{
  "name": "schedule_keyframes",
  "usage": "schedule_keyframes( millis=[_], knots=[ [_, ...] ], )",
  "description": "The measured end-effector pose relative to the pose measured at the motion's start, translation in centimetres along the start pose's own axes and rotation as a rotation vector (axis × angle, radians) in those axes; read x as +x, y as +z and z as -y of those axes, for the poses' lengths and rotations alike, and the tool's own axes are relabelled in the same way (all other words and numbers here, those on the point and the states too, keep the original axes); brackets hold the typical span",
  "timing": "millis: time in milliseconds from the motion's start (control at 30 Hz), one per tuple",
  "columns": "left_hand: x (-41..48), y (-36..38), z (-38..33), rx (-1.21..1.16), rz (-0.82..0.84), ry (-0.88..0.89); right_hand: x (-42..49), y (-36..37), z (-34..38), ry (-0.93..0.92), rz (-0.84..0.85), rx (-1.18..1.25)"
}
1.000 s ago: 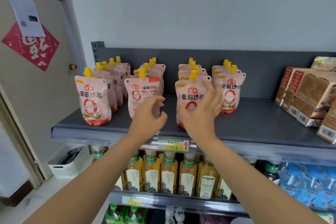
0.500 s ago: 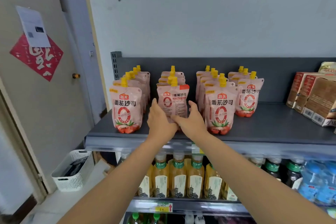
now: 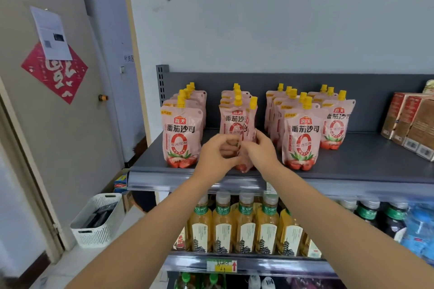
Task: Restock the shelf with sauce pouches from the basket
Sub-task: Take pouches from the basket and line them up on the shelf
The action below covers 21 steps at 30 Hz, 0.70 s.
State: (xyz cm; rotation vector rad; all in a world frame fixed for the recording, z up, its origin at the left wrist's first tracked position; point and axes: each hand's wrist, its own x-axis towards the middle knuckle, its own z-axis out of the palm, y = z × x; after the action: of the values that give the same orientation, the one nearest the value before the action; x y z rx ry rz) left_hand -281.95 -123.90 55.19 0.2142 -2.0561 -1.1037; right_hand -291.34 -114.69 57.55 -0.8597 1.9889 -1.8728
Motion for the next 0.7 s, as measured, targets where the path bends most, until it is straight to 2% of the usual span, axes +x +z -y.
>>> schedule_keyframes(
  millis=[133,267,400,567,633,700],
  knots=[
    [1.0,0.4,-0.2,0.147,-0.053,-0.070,0.3,-0.5,1.1,0.028,-0.015,-0.068],
    [1.9,0.9,0.0,0.104,0.015,-0.195,1.0,-0.6,1.5,0.063,-0.006,-0.069],
    [2.2,1.5,0.7,0.155,-0.018,-0.185,1.4,-0.4,1.0,0.051,-0.090,-0.139],
    [1.4,1.8,1.0,0.218,-0.113,-0.123,-0.4,-1.2,-0.1,-0.110,-0.116,-0.327],
    [0.3,2.0,0.4,0.382,-0.190,-0.048,-1.6,-2.1,-0.5,-0.216,-0.159,-0.412],
    [-1.1,2.1,-0.2,0.523,-0.256,0.053,-3.3,-3.6,-0.7,-0.349,-0.277,-0.538]
  ],
)
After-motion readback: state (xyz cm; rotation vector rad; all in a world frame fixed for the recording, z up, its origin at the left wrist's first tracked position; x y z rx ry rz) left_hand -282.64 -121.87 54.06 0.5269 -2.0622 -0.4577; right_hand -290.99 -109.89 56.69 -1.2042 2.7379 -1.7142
